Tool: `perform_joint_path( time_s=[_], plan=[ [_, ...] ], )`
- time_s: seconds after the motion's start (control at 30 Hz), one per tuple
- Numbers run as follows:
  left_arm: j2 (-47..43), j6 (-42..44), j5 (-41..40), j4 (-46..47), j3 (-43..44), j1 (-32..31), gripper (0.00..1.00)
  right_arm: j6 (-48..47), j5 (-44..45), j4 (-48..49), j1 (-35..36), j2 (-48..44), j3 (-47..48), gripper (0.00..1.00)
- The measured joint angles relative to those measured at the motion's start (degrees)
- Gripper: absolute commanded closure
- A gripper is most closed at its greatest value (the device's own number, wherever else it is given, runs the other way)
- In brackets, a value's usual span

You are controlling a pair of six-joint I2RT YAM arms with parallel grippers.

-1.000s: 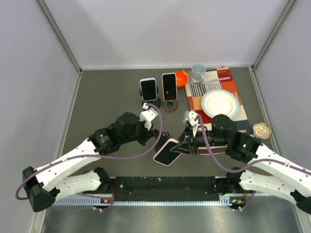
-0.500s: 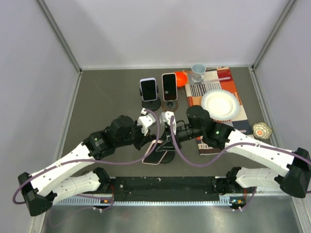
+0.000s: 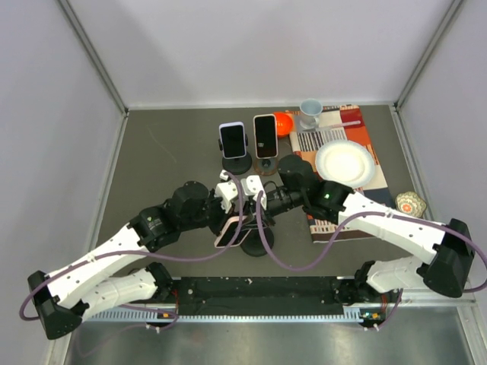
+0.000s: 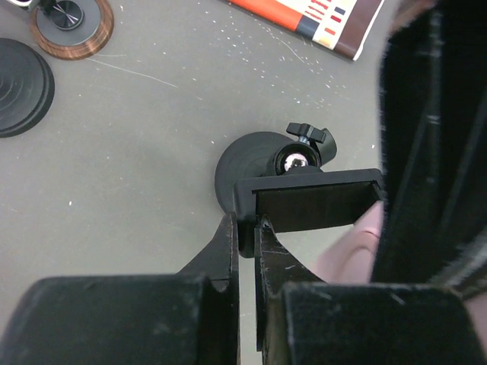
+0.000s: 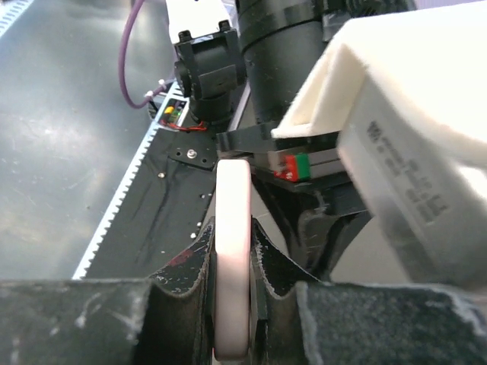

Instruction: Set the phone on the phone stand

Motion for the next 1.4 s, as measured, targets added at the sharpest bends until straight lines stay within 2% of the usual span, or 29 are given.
perform_joint_path(
  time_s=[0.2, 0.53, 1.1, 1.4],
  plan=[
    [-1.5, 0.2, 1.0, 0.0, -1.0, 0.1, 1.00, -8.7, -0.5, -4.3, 0.0, 3.4, 3.1, 1.00],
    [-2.2, 0.3, 0.6, 0.9, -1.8, 0.2, 1.00, -11.1, 0.0, -5.5, 0.2, 4.0, 3.6, 1.00],
    [-6.0, 1.4, 0.7, 3.4, -4.9, -0.4, 1.00, 2.7, -5.7, 4.2, -4.2, 1.2, -3.3, 1.00],
    [-6.5, -0.2, -4.5, 3.3, -4.9, -1.2, 1.00, 10.6, -1.9, 4.8, -4.7, 0.7, -3.7, 1.00]
  ],
)
